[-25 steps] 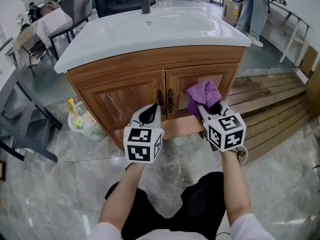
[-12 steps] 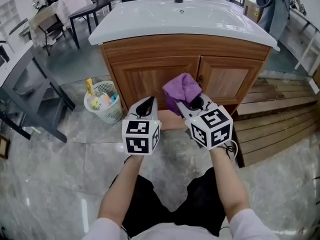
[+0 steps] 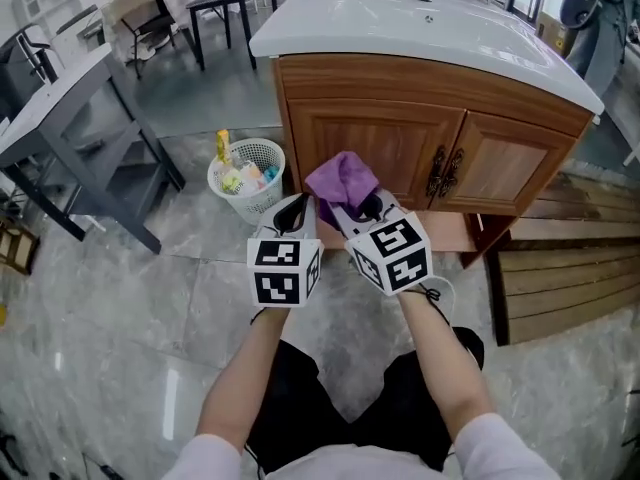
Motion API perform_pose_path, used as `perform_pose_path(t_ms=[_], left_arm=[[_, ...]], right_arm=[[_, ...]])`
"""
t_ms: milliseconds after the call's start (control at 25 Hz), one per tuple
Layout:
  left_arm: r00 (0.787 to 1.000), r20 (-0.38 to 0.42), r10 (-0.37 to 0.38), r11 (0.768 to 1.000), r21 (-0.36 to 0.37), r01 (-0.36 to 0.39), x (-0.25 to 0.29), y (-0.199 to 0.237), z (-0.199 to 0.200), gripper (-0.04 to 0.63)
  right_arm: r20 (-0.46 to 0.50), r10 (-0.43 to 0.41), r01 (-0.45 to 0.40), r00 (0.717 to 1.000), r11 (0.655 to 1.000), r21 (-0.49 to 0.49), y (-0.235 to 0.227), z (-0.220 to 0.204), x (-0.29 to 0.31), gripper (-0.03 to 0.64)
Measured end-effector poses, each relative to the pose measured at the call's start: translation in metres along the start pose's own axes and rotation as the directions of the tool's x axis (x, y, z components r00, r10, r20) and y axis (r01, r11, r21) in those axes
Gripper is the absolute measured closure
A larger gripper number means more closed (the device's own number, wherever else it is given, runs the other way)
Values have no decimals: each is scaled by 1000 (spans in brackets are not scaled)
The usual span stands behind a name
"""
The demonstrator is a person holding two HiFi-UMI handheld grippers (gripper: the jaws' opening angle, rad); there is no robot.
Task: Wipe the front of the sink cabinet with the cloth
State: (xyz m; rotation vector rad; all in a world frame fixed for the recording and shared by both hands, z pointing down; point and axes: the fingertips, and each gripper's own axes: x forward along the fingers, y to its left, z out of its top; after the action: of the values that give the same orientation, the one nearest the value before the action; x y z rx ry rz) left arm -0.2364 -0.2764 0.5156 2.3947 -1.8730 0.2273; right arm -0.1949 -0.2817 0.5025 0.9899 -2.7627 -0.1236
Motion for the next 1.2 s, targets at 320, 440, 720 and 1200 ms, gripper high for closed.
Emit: perform_pose_path(t_ms=[320, 440, 720, 1200], left_arm=[[996, -7, 85, 996, -14, -85, -21, 31, -10, 591], [996, -9, 92, 996, -16, -92, -23, 32, -11, 591], [998, -8, 67, 998, -18, -67, -14, 19, -10, 591], [999, 9, -36, 999, -9, 36, 17, -35, 4, 591]], right_arm=[[43, 31, -30, 999, 999, -19, 33, -14, 54, 545], [26, 20, -18, 999, 998, -59, 36, -22, 58, 545], [-3, -36, 36, 999, 992, -122, 16, -33, 45, 545], [-36, -143, 137, 989, 983, -125, -39, -45, -3, 545]])
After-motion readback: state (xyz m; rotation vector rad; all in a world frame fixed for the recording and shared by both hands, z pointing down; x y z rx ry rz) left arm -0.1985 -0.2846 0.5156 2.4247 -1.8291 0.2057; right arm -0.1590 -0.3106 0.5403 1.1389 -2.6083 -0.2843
